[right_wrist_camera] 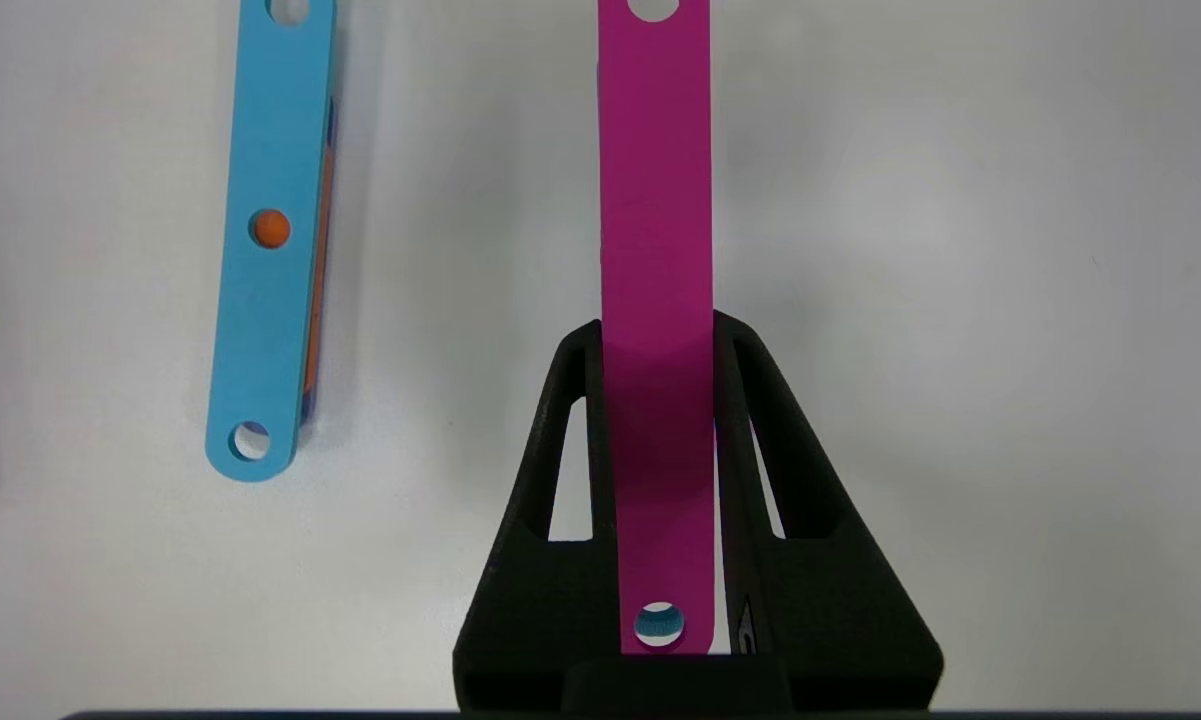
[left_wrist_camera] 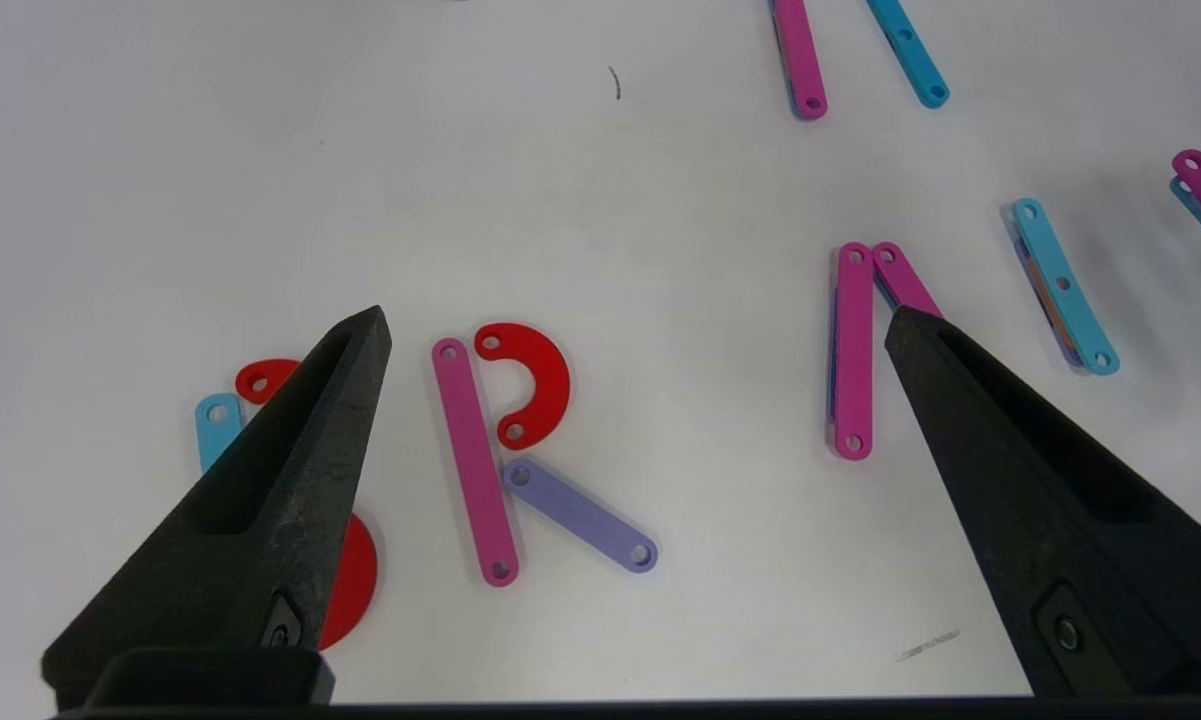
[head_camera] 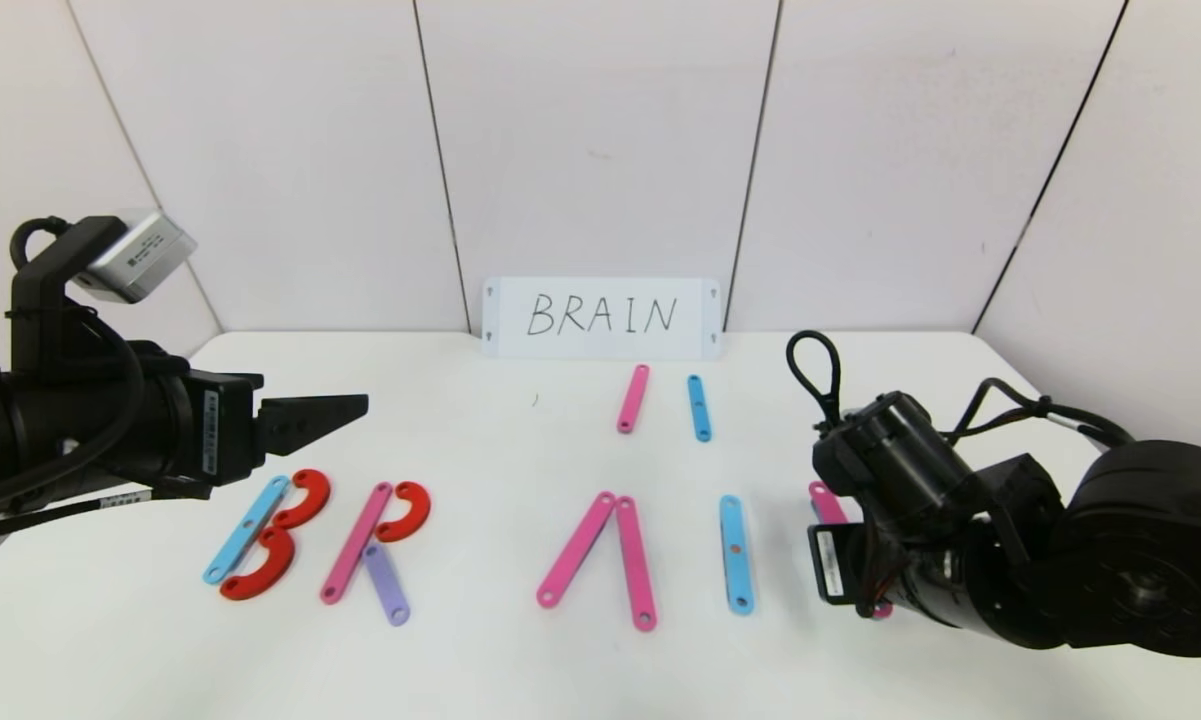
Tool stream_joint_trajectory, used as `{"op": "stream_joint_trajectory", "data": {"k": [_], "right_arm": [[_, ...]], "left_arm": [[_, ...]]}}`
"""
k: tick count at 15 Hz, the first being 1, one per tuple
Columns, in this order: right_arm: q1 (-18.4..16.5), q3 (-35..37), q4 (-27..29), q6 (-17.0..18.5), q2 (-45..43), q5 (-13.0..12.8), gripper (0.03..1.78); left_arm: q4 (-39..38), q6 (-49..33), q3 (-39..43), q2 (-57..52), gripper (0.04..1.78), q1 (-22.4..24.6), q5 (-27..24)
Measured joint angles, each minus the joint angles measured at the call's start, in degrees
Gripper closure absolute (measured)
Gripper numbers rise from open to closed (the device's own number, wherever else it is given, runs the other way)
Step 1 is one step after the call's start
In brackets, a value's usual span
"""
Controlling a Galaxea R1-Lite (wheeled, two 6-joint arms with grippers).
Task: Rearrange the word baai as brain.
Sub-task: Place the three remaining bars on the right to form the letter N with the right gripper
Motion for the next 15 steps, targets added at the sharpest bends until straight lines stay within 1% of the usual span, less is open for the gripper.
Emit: {"op": "stream_joint_trajectory", "data": {"k": [3,11,13,15], "right_arm": [[-0.06,-0.48,-1.95,-0.06,2.56,0.04,1.51],[0.20,-1.33,-1.97,0.02,5.45,0.39,1.51],[0.24,-1.32,-2.01,0.11,5.99,0.44,1.46],[0.24,-1.32,-2.94,0.16,6.83,0.59,1.34]], "left_arm": [[-0.01,0.00,-0.04,0.00,0.09,0.00,0.00],[-0.01,0.00,-0.13,-0.06,0.09,0.09,-0.02],[-0.01,0.00,-0.13,-0.11,0.09,0.09,-0.02],[0.00,0.00,-0.13,-0.15,0.09,0.11,-0.02]]}}
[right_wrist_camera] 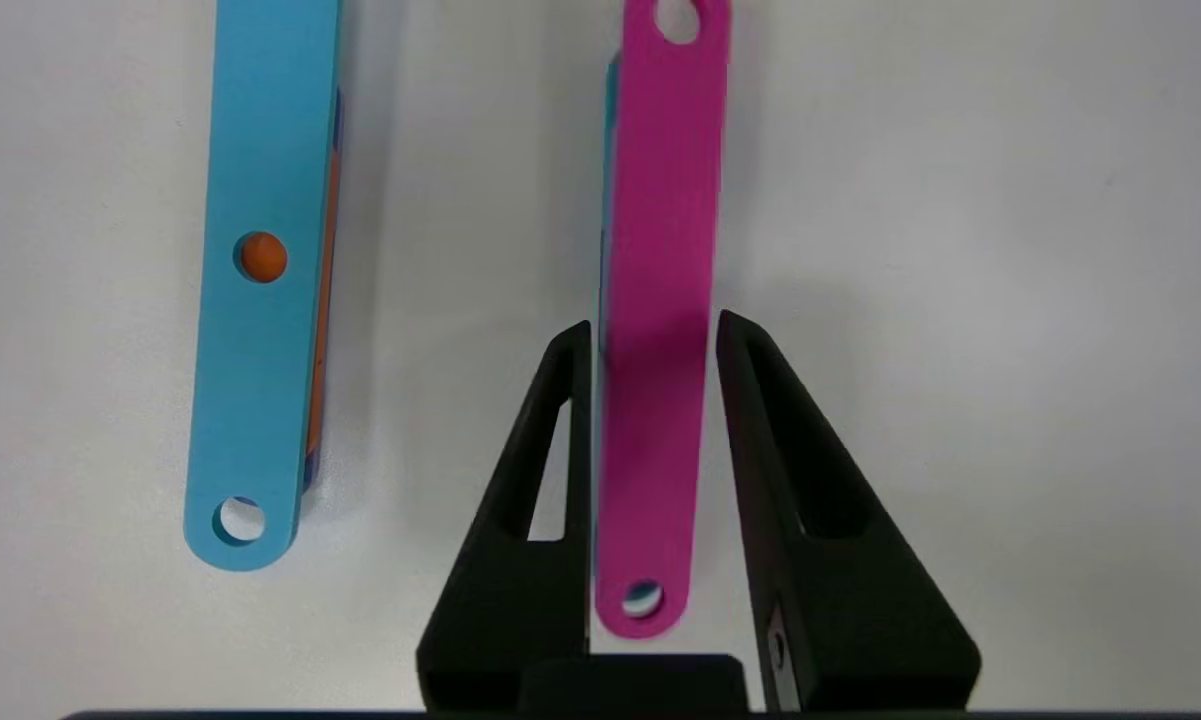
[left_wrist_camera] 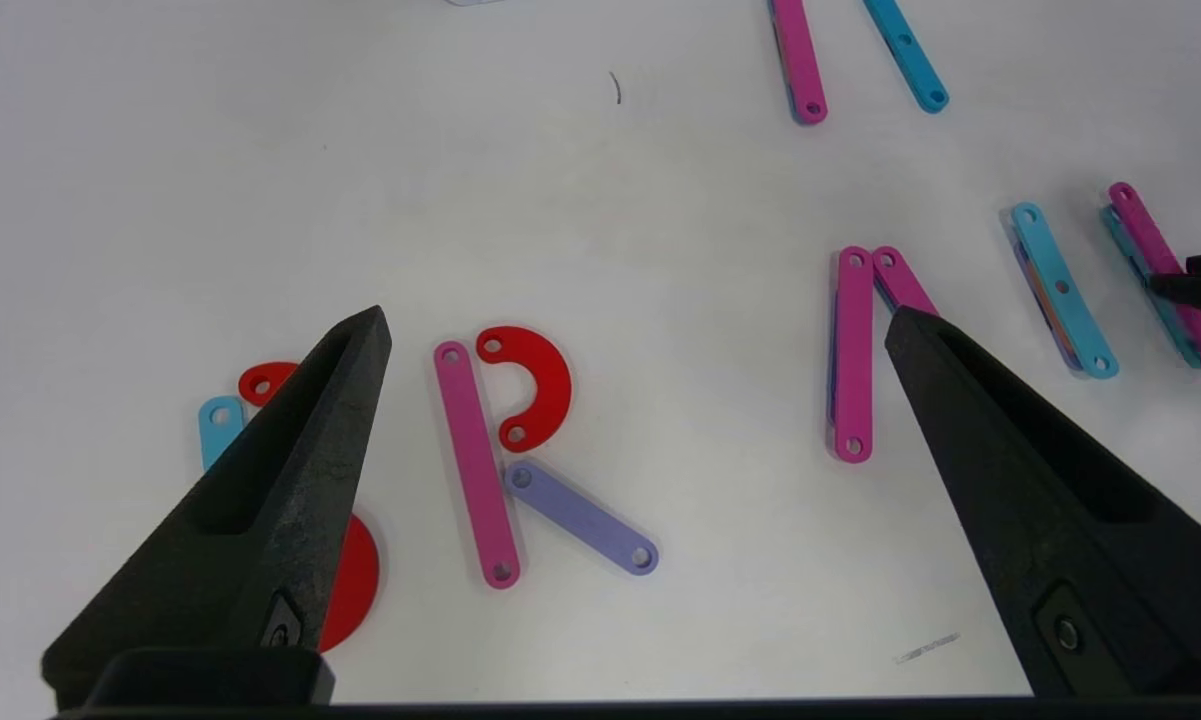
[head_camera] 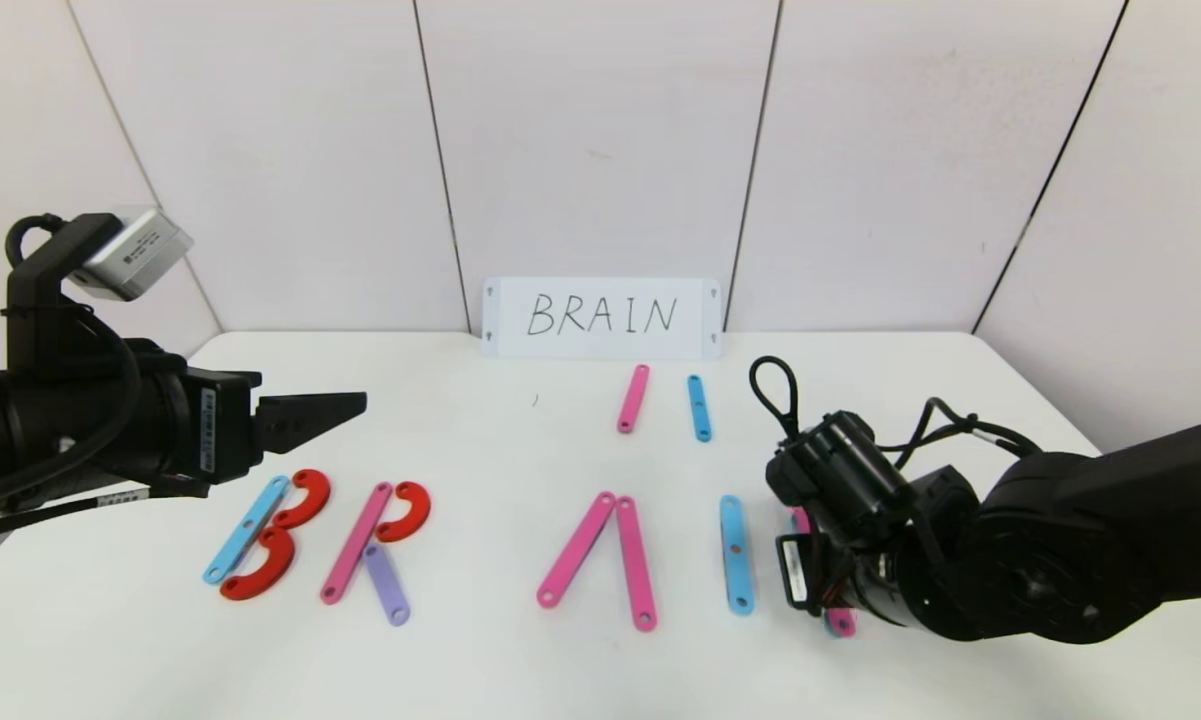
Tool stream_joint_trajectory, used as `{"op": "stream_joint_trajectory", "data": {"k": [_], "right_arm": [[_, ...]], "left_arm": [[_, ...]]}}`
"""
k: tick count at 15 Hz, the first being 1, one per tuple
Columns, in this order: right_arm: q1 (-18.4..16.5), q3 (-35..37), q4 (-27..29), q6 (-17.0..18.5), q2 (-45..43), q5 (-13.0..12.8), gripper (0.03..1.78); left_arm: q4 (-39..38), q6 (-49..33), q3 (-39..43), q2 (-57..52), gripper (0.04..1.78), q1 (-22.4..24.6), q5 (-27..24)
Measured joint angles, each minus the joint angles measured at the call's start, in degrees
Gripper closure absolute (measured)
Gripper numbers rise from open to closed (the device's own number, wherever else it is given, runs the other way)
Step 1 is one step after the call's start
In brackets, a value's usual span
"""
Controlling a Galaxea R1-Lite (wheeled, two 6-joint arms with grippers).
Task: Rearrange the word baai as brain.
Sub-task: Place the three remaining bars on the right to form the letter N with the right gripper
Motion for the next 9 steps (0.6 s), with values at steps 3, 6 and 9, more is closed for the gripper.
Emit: {"op": "stream_joint_trajectory", "data": {"k": [3,6,9], "right_arm": [[0.34,0.29,-1.68,0.50,1.88,0.02,0.92],[0.85,0.05,-2.40,1.16,2.82,-0.74,0.44],[-0.40,-1.52,-1.85,0.33,1.85,-0.69,0.16]], "left_arm": [[-0.01,0.00,-0.04,-0.02,0.09,0.09,0.00],[-0.01,0.02,-0.06,-0.02,0.09,0.06,0.00],[-0.01,0.02,-0.04,-0.02,0.09,0.06,0.00]]}}
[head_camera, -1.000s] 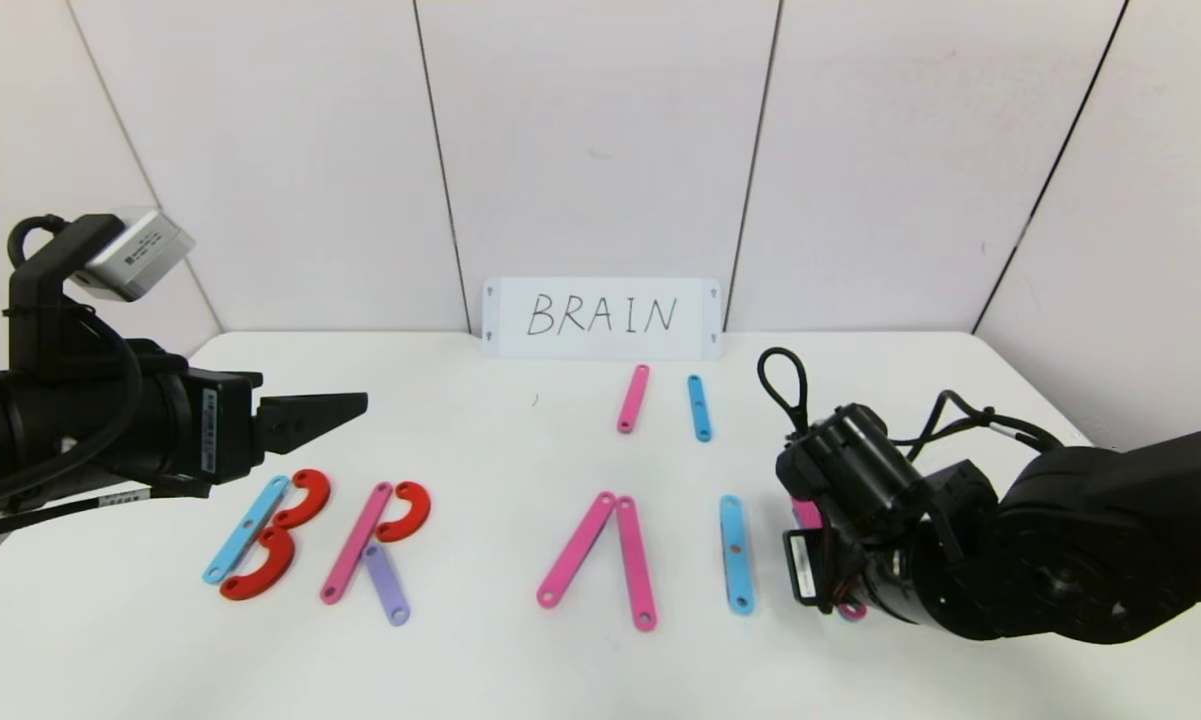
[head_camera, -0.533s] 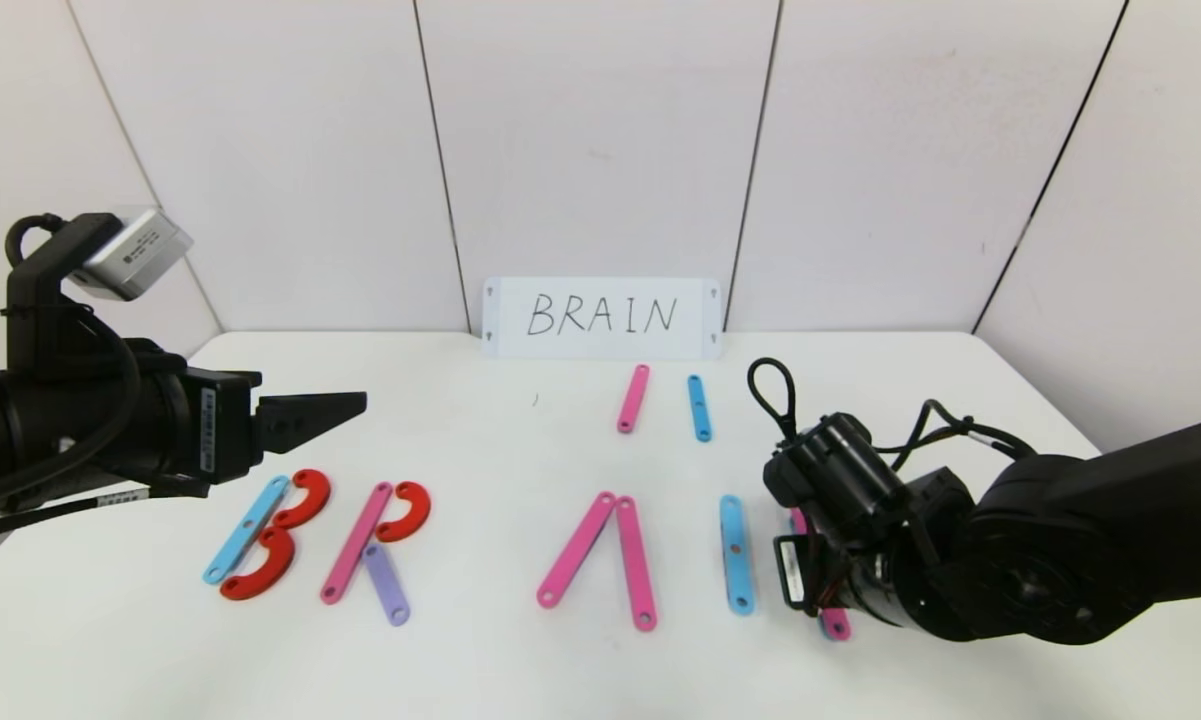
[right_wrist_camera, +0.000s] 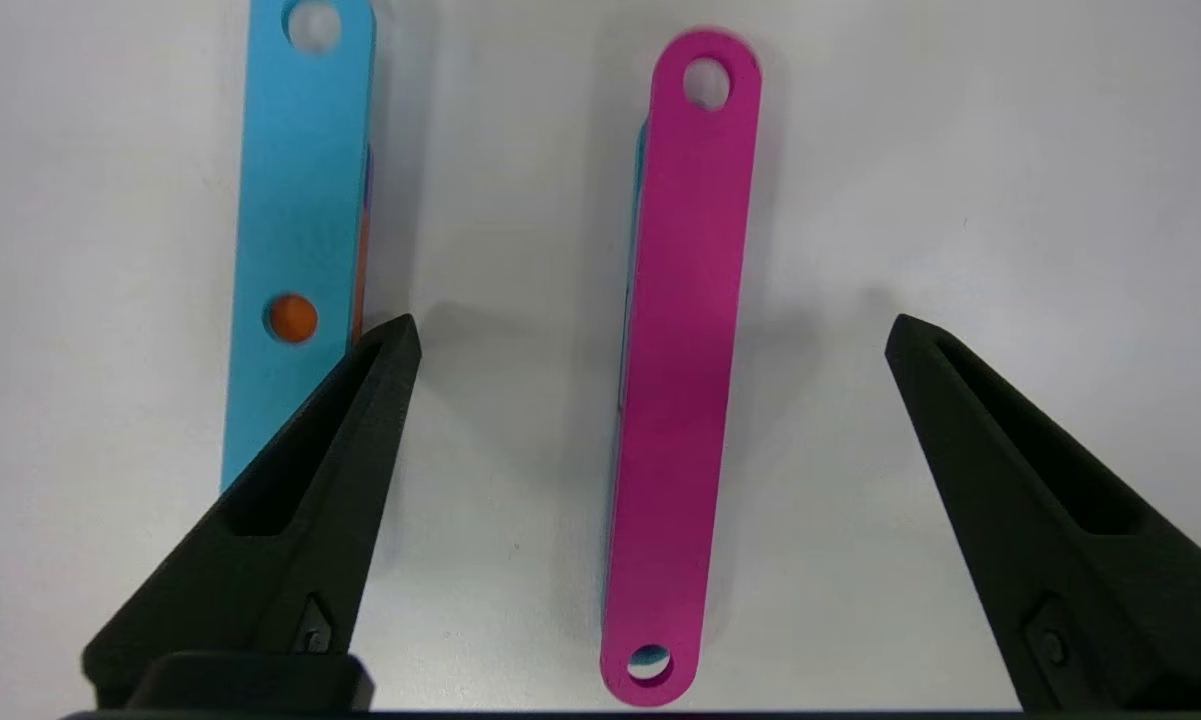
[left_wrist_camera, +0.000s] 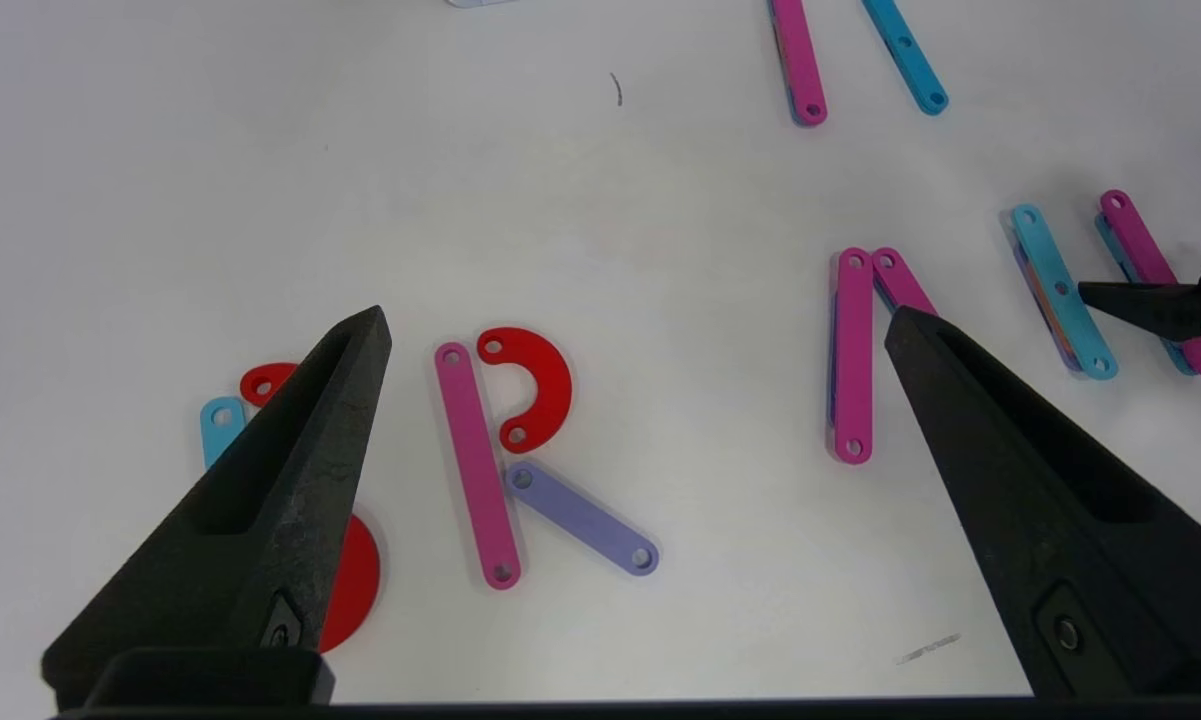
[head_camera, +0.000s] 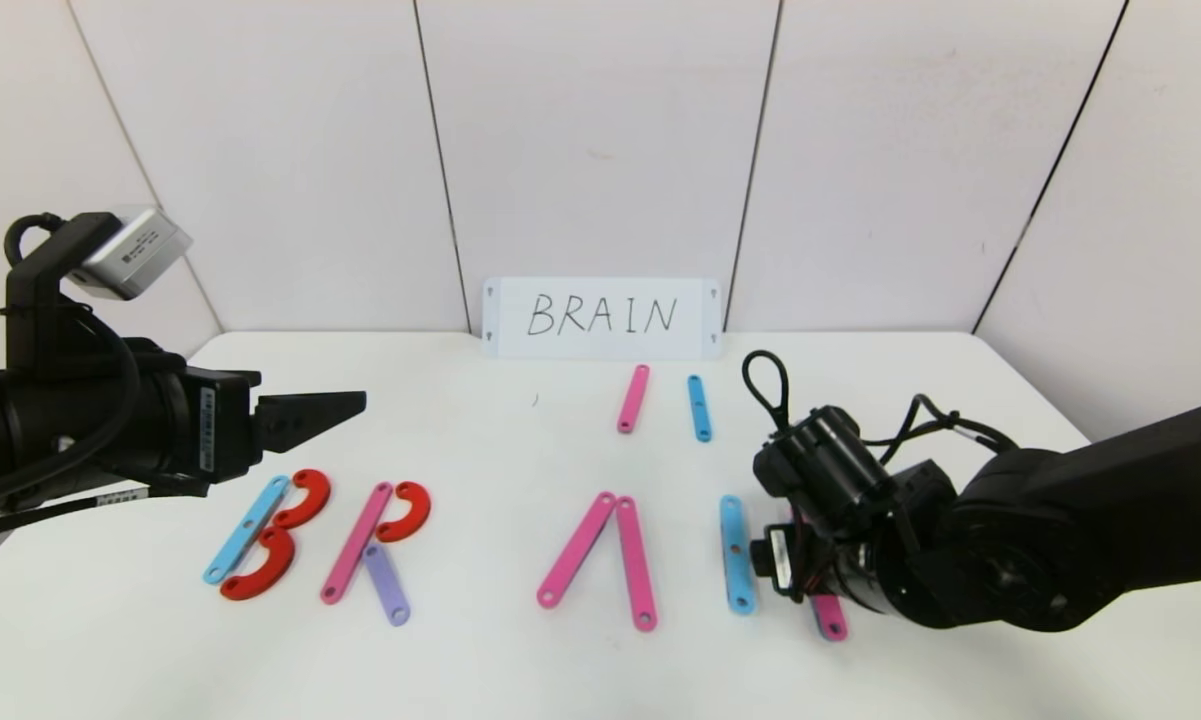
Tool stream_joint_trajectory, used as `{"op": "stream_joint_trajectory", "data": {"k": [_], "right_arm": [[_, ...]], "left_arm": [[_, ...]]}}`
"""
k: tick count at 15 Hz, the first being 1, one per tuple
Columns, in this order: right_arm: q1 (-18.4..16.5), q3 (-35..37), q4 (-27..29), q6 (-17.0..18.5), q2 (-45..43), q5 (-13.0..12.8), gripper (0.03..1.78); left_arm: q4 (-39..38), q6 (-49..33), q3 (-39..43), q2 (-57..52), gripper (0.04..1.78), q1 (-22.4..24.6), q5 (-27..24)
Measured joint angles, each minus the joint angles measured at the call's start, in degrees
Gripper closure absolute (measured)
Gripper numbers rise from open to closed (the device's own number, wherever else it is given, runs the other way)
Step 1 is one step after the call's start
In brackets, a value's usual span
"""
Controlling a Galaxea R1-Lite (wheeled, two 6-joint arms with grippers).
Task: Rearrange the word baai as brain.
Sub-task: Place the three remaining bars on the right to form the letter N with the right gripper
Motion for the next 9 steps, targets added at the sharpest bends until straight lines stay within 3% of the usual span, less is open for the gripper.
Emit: {"op": "stream_joint_trajectory", "data": {"k": [3,9], "right_arm": [[-2.33,-3.61,0.30,-1.84,-1.90,-0.05,0.09],[-4.41,-18.47,0.00,-10.63,2.95,-0.09,0.09]], "left_arm": [[0.01,0.00,0.13,0.00,0.09,0.00,0.02],[0.00,-0.02,0.15,0.06,0.09,0.00,-0.02]]}}
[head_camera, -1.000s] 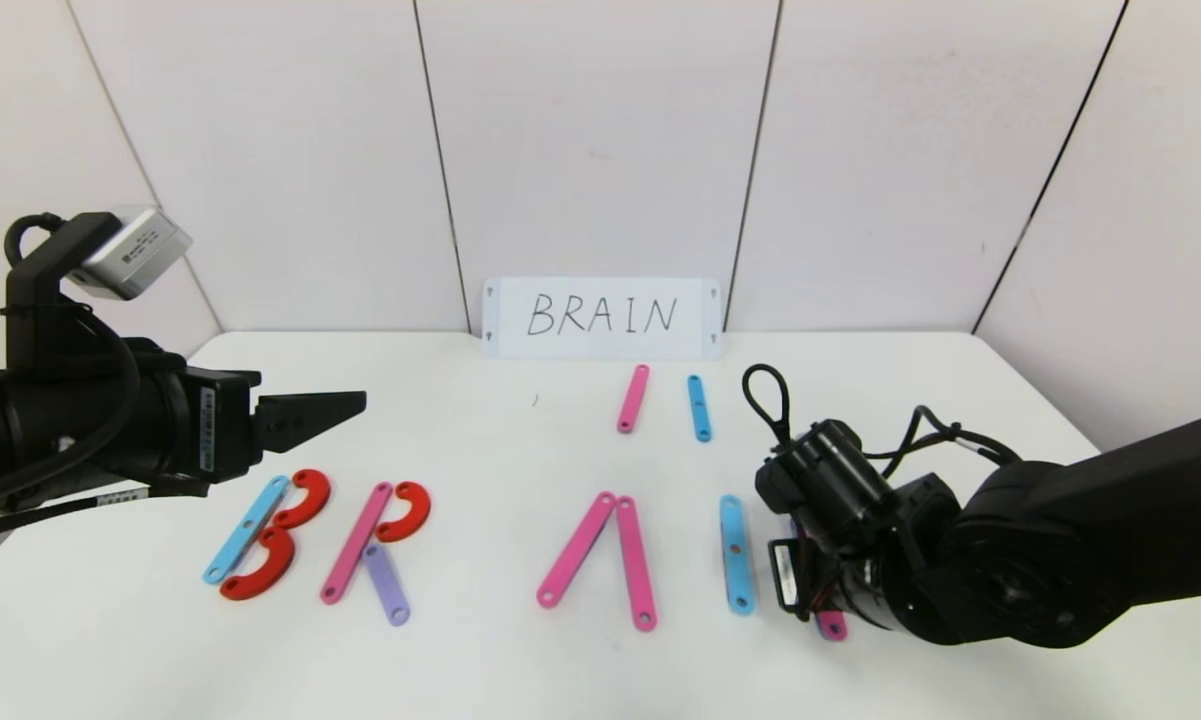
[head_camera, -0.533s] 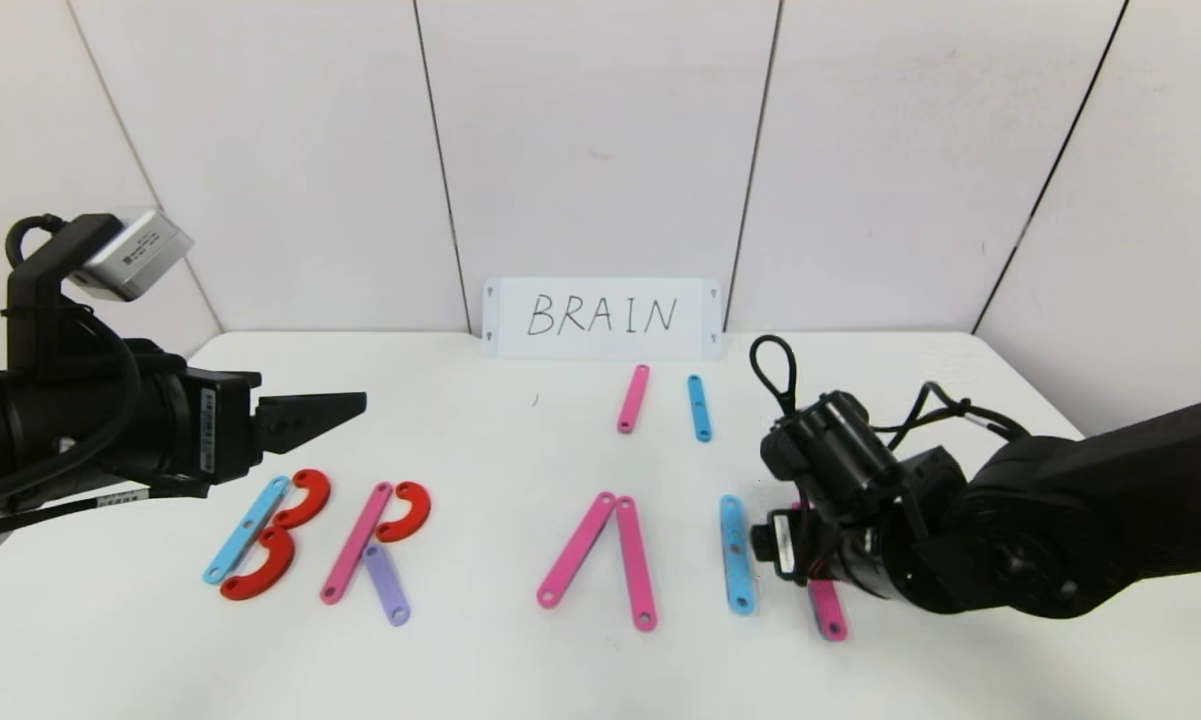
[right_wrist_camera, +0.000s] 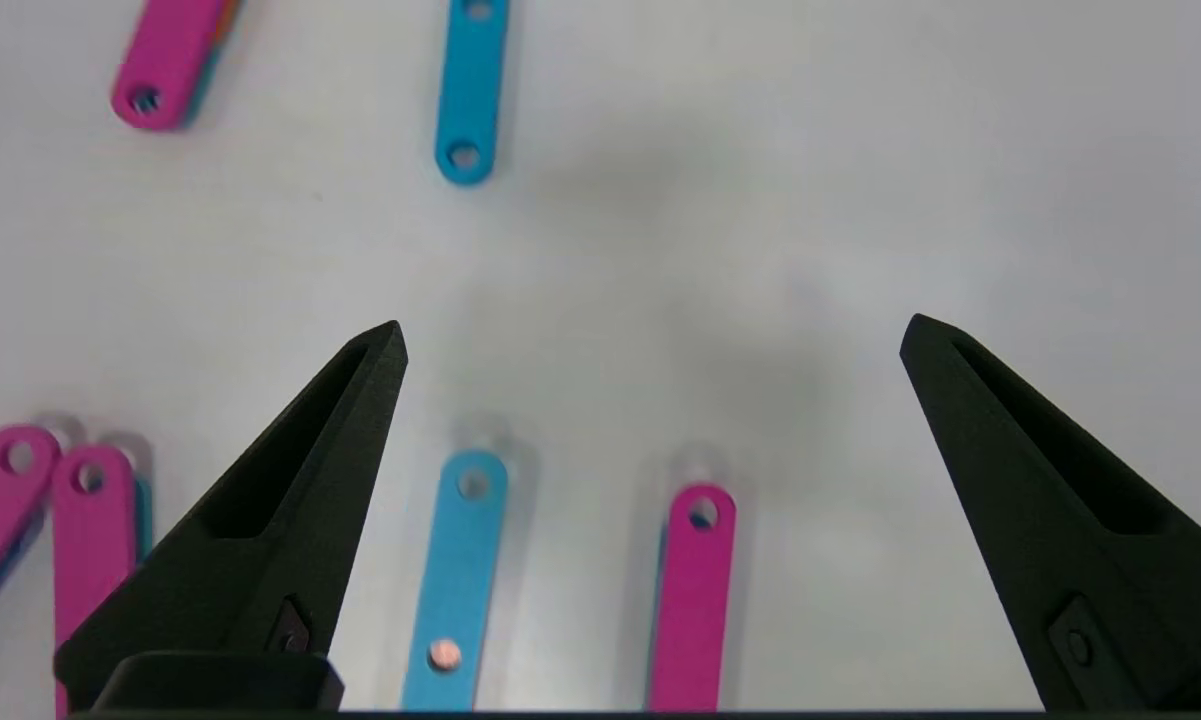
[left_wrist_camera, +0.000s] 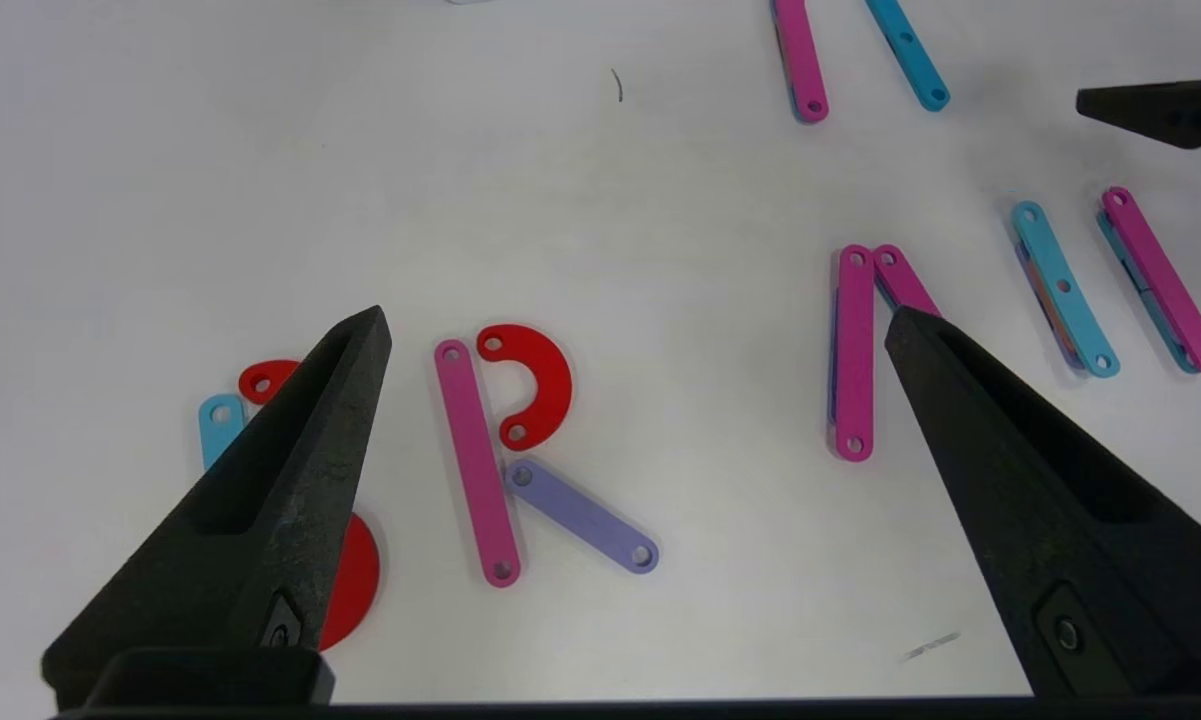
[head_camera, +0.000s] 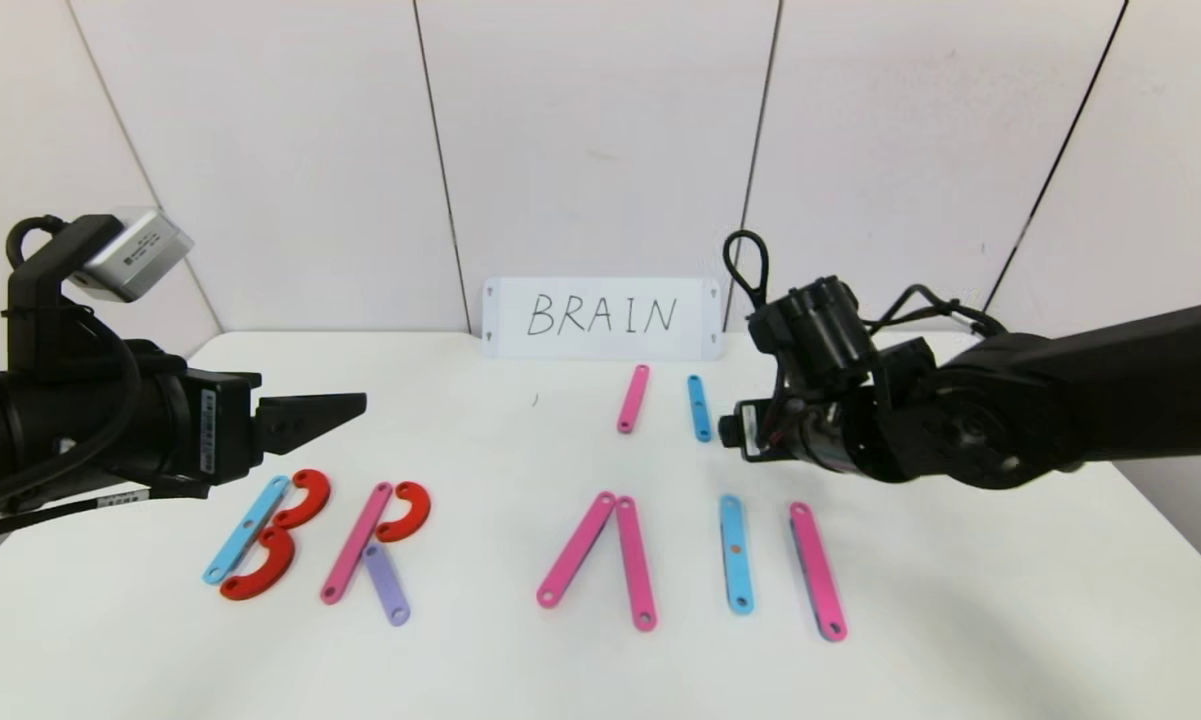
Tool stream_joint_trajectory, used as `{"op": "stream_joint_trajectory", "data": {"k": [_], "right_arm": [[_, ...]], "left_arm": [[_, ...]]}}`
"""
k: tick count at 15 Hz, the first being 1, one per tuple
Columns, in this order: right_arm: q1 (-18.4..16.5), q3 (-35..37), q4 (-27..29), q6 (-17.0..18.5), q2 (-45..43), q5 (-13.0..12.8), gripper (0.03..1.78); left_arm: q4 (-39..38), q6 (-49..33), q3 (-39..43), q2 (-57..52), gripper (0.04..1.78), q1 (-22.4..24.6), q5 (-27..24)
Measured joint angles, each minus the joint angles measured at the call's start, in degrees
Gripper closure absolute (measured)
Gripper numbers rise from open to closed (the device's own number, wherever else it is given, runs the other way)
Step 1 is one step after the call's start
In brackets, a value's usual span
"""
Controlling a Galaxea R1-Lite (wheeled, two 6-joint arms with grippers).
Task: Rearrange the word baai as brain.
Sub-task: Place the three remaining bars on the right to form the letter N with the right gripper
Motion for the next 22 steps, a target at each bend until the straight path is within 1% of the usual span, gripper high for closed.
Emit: {"op": "stream_joint_trajectory", "data": {"k": [5,7,10,13,17,20,22], "right_arm": [[-1.16,-16.21,0.79,-4.39,12.07,0.00,0.09],[-1.44,-20.37,0.99,-5.46,16.07,0.01,0.09],[-1.93,-22.99,0.59,-6.05,20.37,0.34,0.09],[-2.62,-23.74,0.09,-6.01,22.82,0.89,0.09],[-3.61,-24.26,-0.20,-5.88,23.87,1.02,0.09],[-4.28,-27.37,0.68,-6.10,24.39,1.08,0.09],[-4.06,-28.42,0.57,-5.74,25.09,1.28,0.09]], "left_arm": [[0.00,0.00,-0.04,0.35,0.09,0.16,0.09],[0.00,0.02,-0.09,0.72,0.09,0.16,0.11],[0.00,0.00,-0.06,1.05,0.09,0.16,0.13],[-0.05,0.05,0.00,1.60,0.09,0.20,0.22],[-0.09,0.16,0.07,2.17,0.09,0.16,0.17],[-0.16,1.45,0.29,2.29,0.09,0.17,0.22],[-0.38,1.48,0.40,2.45,0.09,0.16,0.20]]}}
